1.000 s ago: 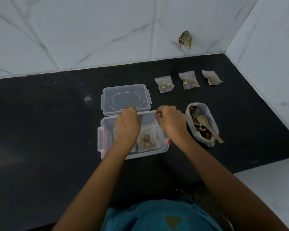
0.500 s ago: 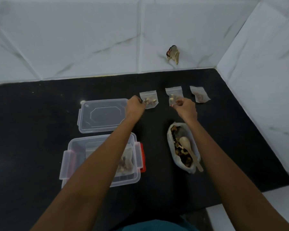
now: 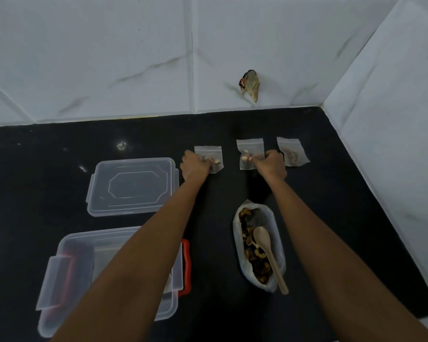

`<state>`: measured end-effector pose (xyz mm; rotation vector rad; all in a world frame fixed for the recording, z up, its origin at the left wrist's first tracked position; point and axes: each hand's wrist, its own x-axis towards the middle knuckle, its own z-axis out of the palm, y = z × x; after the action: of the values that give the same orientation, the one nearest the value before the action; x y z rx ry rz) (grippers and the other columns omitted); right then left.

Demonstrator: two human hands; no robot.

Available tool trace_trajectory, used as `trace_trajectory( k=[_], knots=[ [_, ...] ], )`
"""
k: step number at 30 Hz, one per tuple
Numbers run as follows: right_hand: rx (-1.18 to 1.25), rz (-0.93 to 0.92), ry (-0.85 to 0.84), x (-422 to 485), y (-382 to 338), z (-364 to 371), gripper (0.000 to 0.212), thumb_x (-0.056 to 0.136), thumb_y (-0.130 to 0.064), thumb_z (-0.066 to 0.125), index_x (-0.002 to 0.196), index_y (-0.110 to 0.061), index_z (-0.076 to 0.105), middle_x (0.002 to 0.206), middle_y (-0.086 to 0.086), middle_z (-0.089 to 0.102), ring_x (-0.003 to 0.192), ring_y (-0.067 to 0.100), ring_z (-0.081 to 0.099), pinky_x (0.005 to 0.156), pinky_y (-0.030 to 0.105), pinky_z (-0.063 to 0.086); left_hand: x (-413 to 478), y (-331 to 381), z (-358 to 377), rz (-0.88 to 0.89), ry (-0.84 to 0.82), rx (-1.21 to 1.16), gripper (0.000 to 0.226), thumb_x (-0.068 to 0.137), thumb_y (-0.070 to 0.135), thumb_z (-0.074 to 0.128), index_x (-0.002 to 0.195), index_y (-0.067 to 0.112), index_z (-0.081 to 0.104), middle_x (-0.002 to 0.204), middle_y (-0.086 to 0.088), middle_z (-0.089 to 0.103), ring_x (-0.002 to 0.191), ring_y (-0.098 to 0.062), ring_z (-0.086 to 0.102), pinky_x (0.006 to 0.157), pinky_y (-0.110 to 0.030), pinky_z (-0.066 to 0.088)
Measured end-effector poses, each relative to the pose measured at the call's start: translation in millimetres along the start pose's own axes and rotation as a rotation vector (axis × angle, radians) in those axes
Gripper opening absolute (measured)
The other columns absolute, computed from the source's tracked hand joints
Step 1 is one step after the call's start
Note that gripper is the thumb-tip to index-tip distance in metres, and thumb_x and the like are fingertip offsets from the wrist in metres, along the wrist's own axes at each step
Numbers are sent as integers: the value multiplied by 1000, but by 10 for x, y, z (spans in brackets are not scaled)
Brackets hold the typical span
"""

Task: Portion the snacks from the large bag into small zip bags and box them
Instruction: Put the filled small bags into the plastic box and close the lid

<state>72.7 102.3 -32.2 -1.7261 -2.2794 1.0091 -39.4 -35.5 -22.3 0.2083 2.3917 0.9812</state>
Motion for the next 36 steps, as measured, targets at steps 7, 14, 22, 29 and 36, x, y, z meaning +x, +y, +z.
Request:
trace_trajectory(
  k=[7, 14, 22, 29, 36],
  knots=[
    [171, 68, -66, 126, -38, 74, 39, 79, -24, 71, 111, -8, 57, 112, 11, 61, 102, 24, 58, 82, 36, 49, 124, -17, 57, -64, -110, -190, 46, 78, 18, 71, 118, 8, 51, 127, -13, 51, 108, -24, 55, 94, -39, 49],
    [549, 75, -180, -58, -125, -29, 34, 82, -10, 67, 113, -4, 56, 113, 12, 61, 93, 17, 58, 71, 23, 47, -65, -2, -113, -56, -143, -329, 40, 81, 12, 69, 117, 5, 52, 120, -12, 57, 110, -23, 56, 94, -35, 48],
    [808, 120, -377, -576, -149, -292, 35, 85, -7, 61, 119, -11, 53, 115, 7, 59, 102, 16, 58, 72, 23, 48, -495, -83, -528, -50, -239, -490, 27, 83, 14, 67, 105, 9, 52, 107, -9, 59, 100, -21, 59, 84, -31, 51],
    [866, 81, -514, -1358, -209, -436, 33, 85, -5, 60, 117, -11, 54, 108, 6, 62, 101, 17, 61, 78, 26, 50, -1138, -337, -980, -20, -287, -555, 26, 85, 13, 63, 108, 11, 50, 98, -2, 58, 85, -12, 57, 60, -23, 50],
    [820, 49, -605, -2169, -200, -388, 26, 84, -6, 62, 106, -18, 58, 108, 4, 65, 100, 16, 63, 78, 27, 51, -1609, -871, -1492, -3, -226, -498, 30, 82, 19, 67, 109, 15, 55, 106, -6, 62, 98, -19, 62, 80, -34, 53]
  ],
)
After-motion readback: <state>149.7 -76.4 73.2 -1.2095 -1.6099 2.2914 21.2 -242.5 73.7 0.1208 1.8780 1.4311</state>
